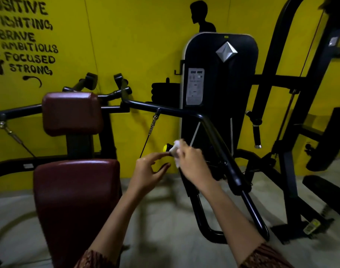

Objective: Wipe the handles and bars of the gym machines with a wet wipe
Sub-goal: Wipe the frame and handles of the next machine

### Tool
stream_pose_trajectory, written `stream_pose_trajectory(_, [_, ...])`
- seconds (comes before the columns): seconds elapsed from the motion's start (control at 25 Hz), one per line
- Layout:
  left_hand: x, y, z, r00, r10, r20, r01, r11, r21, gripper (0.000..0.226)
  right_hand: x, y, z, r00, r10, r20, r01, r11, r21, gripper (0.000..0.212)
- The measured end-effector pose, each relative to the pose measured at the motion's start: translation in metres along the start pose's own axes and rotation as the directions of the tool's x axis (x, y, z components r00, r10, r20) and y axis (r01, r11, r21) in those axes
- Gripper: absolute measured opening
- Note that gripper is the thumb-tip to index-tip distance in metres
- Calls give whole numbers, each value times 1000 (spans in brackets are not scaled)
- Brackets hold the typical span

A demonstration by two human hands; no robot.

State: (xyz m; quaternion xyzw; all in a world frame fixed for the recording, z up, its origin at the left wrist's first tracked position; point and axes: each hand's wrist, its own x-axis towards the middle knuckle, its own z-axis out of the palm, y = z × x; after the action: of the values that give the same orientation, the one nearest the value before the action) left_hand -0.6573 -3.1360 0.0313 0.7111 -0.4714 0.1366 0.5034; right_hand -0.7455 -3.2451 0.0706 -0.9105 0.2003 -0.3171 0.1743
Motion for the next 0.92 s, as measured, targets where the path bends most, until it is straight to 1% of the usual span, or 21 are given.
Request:
stream_pose_trajectory(0.04, [4,-5,2,1000,14,2,-14,1000,4,34,-1,-1,10,997,-5,76,12,995,-97,45])
stream_pose_trajectory(0.08, [6,-8,4,1000,27,15,-27,1000,2,36,-6,-2,14,995,15,103,0,990,-144,49])
stream_pose_trajectory(0.16, [12,-16,10,996,71,57,-70,997,-16,40,-24,2,19,992,85,93,-68,983,-173,52])
stream_pose_trajectory(0.24, [17,-24,16,988,119,101,-117,993,-28,42,-45,4,21,998,57,-22,-60,981,-184,53])
stream_pose_trajectory(0.32, [24,-31,20,981,134,139,-127,990,-62,44,-40,3,22,996,33,-85,-51,973,-226,52])
stream_pose_trajectory(0.36, [28,-33,22,980,132,151,-120,989,-87,45,-27,0,18,996,85,-29,-89,982,-166,48])
stream_pose_trajectory(0.4, [32,-35,23,978,127,163,-109,988,-111,46,-10,-3,13,989,144,23,-143,988,-67,44])
stream_pose_trajectory(0.48, [35,-35,24,974,114,198,-88,986,-139,47,16,4,10,967,214,137,-230,966,114,39])
stream_pose_trajectory(0.56, [36,-38,25,972,117,204,-87,985,-149,45,16,10,5,957,241,160,-269,945,186,37])
stream_pose_trajectory(0.64, [37,-43,28,970,118,211,-89,986,-144,45,-10,17,6,956,241,167,-271,945,185,38])
stream_pose_trajectory(0.72, [37,-49,29,970,130,204,-103,985,-139,46,-40,18,6,962,227,149,-242,966,90,38])
stream_pose_trajectory(0.8, [36,-51,30,970,145,194,-118,982,-145,46,-41,14,2,980,170,99,-171,985,0,39])
stream_pose_trajectory(0.84, [36,-50,29,970,150,188,-125,982,-138,46,-33,10,3,986,152,66,-153,988,16,39])
stream_pose_trajectory(0.92, [36,-47,30,971,148,187,-121,982,-147,45,-2,5,11,979,174,101,-181,982,57,39])
